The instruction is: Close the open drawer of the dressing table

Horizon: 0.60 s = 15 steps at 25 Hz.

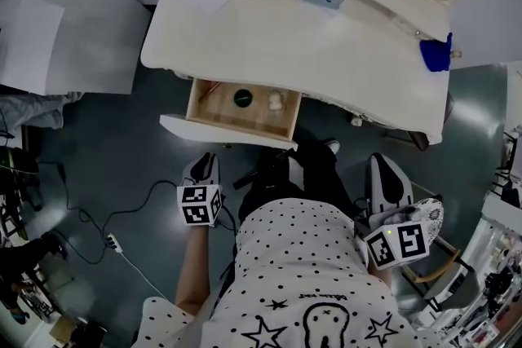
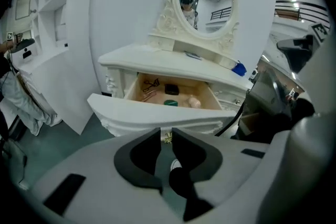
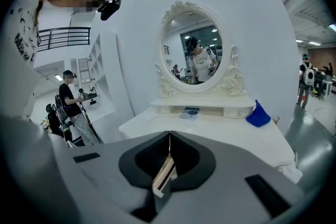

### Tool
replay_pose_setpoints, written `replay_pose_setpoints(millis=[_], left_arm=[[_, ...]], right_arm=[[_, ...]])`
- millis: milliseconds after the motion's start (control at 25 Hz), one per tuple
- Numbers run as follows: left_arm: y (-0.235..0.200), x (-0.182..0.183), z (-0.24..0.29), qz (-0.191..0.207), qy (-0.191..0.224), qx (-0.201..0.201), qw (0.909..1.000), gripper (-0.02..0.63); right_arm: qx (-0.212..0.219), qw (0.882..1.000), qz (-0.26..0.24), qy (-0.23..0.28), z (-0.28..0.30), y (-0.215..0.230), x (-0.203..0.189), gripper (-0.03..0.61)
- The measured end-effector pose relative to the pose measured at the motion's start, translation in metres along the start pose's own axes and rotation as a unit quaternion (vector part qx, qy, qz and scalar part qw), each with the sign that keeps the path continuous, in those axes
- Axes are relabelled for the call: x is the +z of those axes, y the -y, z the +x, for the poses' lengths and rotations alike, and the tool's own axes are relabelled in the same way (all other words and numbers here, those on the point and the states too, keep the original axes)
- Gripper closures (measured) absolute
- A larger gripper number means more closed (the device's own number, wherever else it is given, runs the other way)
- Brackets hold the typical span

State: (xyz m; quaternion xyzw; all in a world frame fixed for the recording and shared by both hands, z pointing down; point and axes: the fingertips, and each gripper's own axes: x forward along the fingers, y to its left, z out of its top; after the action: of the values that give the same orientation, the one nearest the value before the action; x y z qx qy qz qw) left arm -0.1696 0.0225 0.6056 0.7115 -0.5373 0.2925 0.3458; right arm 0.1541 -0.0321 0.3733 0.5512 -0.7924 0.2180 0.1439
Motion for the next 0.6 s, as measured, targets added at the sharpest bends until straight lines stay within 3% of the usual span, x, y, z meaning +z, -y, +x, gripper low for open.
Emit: replay_pose_setpoints(millis=[80, 320, 600], left_arm=[[-0.001, -0.011, 0.014, -0.005, -0.016, -0.006, 0.9998, 0.508], [0.001, -0.039, 0.054, 0.007, -0.065, -0.031, 0.9974, 0.469], [0.009, -0.039, 0.073, -0.004, -0.068, -0.046, 0.9966, 0.449]], right_arm=[[-0.002, 1.0, -0.002, -0.001, 0.0, 0.002, 0.001, 0.569], [-0.01, 1.0, 0.0, -0.001, 0.003, 0.004, 0.001, 0.569], [-0.027, 1.0, 0.007, 0.0, 0.002, 0.01, 0.0, 0.569]])
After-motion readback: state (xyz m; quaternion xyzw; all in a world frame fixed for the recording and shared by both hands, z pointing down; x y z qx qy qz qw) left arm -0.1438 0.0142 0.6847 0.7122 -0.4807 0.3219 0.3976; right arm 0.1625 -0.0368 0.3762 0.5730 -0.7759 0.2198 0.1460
